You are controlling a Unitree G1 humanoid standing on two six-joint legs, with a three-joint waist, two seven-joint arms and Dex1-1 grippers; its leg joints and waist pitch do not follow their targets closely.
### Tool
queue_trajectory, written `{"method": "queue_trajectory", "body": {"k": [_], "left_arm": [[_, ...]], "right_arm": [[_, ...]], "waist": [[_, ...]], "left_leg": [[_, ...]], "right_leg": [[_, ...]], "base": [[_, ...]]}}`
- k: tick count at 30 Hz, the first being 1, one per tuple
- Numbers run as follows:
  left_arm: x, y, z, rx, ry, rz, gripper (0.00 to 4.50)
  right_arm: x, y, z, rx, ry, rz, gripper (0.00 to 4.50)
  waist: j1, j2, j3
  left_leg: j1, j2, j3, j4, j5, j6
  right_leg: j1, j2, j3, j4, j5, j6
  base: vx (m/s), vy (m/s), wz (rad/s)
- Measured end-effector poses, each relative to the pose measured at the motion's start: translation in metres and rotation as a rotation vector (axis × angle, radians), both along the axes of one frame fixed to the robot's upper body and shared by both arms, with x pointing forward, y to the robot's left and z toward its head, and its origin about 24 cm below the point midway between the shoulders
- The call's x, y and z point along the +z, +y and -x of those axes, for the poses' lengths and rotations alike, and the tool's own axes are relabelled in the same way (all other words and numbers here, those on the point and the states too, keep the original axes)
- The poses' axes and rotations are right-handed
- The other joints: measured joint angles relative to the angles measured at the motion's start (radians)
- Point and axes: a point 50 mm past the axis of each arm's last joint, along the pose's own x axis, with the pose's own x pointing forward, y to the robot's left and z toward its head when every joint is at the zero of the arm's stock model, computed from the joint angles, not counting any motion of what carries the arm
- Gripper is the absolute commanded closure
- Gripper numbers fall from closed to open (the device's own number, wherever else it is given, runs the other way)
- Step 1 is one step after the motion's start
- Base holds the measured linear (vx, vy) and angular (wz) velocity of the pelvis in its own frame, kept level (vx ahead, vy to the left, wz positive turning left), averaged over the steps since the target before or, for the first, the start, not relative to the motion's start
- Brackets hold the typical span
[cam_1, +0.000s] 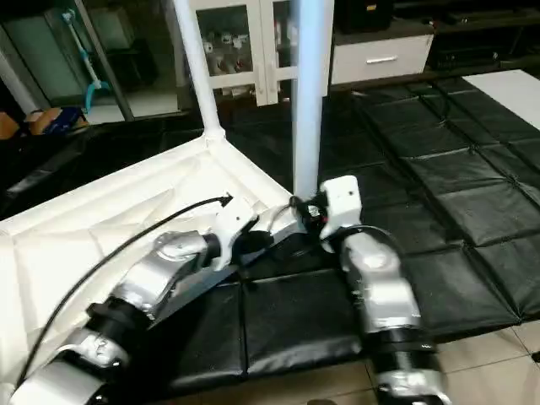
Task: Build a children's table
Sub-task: Rotate leg to tighten
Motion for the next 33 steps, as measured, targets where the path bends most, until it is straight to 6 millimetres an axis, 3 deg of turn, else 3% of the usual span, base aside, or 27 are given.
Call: {"method": "queue_trajectory", "body": {"k": [3, 6, 10, 14, 26, 33], "left_arm": [[0.001, 0.009, 0.005, -0.064, -0.013, -0.016, 4.50], [0.002, 0.011, 0.013, -0.155, -0.009, -0.017, 4.50], [0.004, 0.009, 0.022, -0.263, -0.010, -0.025, 4.50], [0.004, 0.011, 0.025, -0.296, -0.002, -0.024, 4.50], [0.004, 0.013, 0.029, -0.322, 0.006, -0.036, 4.50], [0.005, 0.013, 0.030, -0.327, 0.008, -0.041, 4.50]], "right_arm": [[0.005, -0.007, 0.003, 0.122, -0.002, 0.042, 1.36], [0.010, -0.018, 0.006, 0.215, 0.006, 0.079, 1.04], [0.012, -0.030, 0.014, 0.379, 0.051, 0.134, 0.91], [0.016, -0.045, 0.019, 0.470, 0.093, 0.193, 0.91], [0.002, -0.052, 0.025, 0.534, 0.179, 0.209, 0.91], [0.002, -0.052, 0.026, 0.542, 0.179, 0.197, 1.58]], "waist": [[0.009, 0.000, 0.000], [0.033, 0.001, -0.001], [0.078, 0.002, -0.001], [0.095, 0.001, -0.001], [0.099, 0.001, -0.001], [0.099, 0.001, -0.001]], "left_leg": [[0.000, 0.000, 0.000, -0.002, 0.000, 0.000], [0.000, 0.001, 0.001, -0.005, 0.000, 0.000], [-0.001, 0.001, 0.004, -0.005, 0.000, 0.000], [-0.001, 0.001, 0.006, -0.004, 0.000, 0.001], [0.000, 0.001, 0.006, -0.004, 0.000, 0.000], [0.000, 0.002, 0.006, -0.004, 0.000, 0.001]], "right_leg": [[-0.001, 0.000, -0.001, 0.001, 0.005, -0.001], [0.000, 0.000, 0.000, 0.002, 0.006, -0.003], [0.000, 0.000, 0.001, 0.001, 0.003, 0.001], [0.001, -0.001, 0.003, 0.000, 0.003, 0.001], [0.001, -0.001, 0.003, 0.003, 0.003, 0.001], [0.000, -0.001, 0.003, 0.002, 0.003, 0.001]], "base": [[0.000, 0.000, 0.00], [0.000, 0.000, 0.00], [0.000, 0.000, 0.00], [0.000, 0.000, 0.00], [0.000, 0.000, 0.00], [0.000, 0.000, 0.00]]}}
